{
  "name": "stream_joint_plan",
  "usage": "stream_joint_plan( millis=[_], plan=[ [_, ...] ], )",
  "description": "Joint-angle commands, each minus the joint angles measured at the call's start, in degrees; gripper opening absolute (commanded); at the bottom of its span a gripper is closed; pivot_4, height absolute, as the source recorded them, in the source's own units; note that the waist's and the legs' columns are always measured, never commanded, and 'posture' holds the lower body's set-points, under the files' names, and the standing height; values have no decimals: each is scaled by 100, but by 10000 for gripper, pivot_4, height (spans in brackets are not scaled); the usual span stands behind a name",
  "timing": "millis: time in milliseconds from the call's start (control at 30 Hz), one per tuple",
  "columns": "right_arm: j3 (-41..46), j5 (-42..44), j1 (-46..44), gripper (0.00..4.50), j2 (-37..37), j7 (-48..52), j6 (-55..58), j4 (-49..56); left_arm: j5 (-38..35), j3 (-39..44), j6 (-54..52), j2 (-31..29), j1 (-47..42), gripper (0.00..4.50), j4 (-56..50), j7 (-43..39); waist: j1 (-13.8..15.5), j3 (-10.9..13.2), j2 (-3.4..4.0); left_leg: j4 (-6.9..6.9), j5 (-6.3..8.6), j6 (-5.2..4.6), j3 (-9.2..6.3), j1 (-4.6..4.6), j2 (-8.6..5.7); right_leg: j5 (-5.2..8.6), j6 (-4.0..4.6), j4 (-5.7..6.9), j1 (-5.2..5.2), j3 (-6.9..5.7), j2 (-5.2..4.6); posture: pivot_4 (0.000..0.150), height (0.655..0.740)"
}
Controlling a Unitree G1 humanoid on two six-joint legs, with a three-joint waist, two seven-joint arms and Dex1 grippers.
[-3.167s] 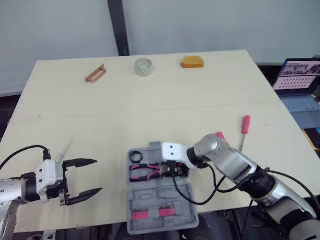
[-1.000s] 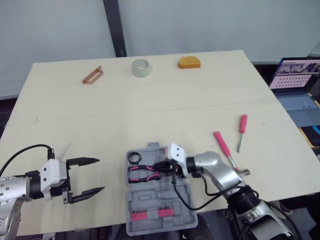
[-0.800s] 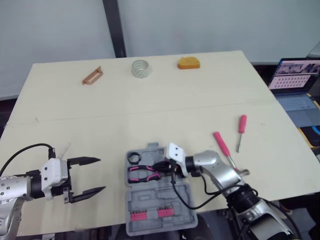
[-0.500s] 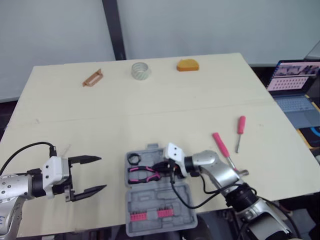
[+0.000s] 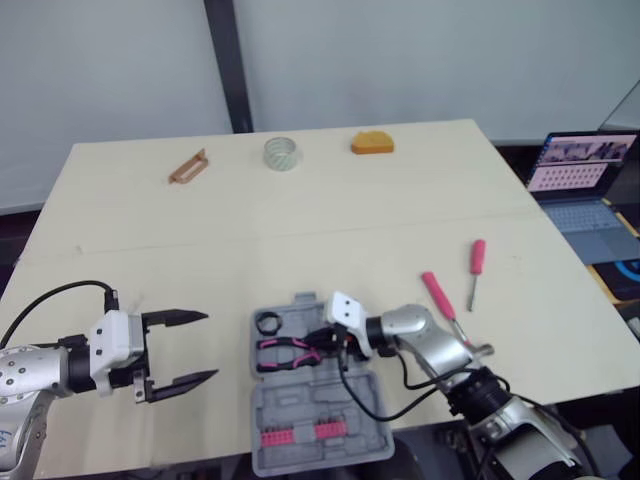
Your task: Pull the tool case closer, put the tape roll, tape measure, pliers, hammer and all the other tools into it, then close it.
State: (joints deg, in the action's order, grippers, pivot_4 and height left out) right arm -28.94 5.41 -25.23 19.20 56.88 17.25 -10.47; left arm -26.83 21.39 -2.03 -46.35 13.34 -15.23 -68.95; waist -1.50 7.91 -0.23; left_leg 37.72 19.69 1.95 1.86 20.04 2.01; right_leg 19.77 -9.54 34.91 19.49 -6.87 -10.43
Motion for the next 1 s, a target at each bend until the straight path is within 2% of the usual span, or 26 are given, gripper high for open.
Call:
stream_joint_plan(
  millis=[33, 200, 333, 500, 700, 867, 967, 1000],
  plan=[
    [-448, -600, 434, 250, 187, -149, 402, -787, -67, -29, -2, -43, -19, 45000, -134, 3, 1, -1, 0, 0, 0, 0, 0, 0, 0, 0, 0, -1, 0, 0, 0, 1500, 7400],
    [-66, -255, 494, 250, 152, -179, 241, -240, -59, -104, 62, 16, -22, 45000, -67, -3, 7, -2, 3, 0, 1, 0, 0, 1, 0, 0, 0, -4, -1, 0, 0, 1500, 7400],
    [325, 82, 539, 250, 191, -175, 399, 645, -12, -235, 194, 109, -34, 45000, 100, -29, 34, 20, 17, 4, 5, -6, 1, 15, -1, 0, 0, -17, 3, 0, -1, 1500, 7400],
    [823, 566, 511, 250, 433, -172, 1121, 2012, 105, -484, 369, 255, -132, 45000, 389, 8, 26, 91, 35, 11, 11, -8, 11, 29, 0, 0, 0, -18, 21, 1, 0, 1500, 7400],
    [1664, 1108, 624, 250, 1193, -173, 1980, 3350, 213, -666, 492, 357, -220, 45000, 673, 90, 22, 128, 30, 14, 13, -9, 13, 35, 1, 0, 0, -18, 30, 2, -1, 1500, 7400],
    [2540, 1520, 1390, 250, 2245, 54, 2349, 3995, 295, -747, 474, 289, -127, 45000, 727, 65, 79, 178, 8, 17, 14, -10, 14, 37, 1, -1, -1, -19, 28, 1, -1, 1500, 7400],
    [3036, 1792, 2124, 7907, 2810, 292, 2348, 4274, 245, -694, 386, 287, 83, 45000, 576, 133, 147, 196, 0, 17, 17, -14, 17, 37, 1, -1, -1, -27, 27, 2, -1, 1500, 7400],
    [3157, 1844, 2351, 12756, 2931, 337, 2322, 4350, 226, -665, 377, 293, 166, 45000, 528, 156, 145, 199, -1, 19, 17, -14, 18, 39, 1, -2, -2, -25, 28, 3, -1, 1500, 7400]
  ],
)
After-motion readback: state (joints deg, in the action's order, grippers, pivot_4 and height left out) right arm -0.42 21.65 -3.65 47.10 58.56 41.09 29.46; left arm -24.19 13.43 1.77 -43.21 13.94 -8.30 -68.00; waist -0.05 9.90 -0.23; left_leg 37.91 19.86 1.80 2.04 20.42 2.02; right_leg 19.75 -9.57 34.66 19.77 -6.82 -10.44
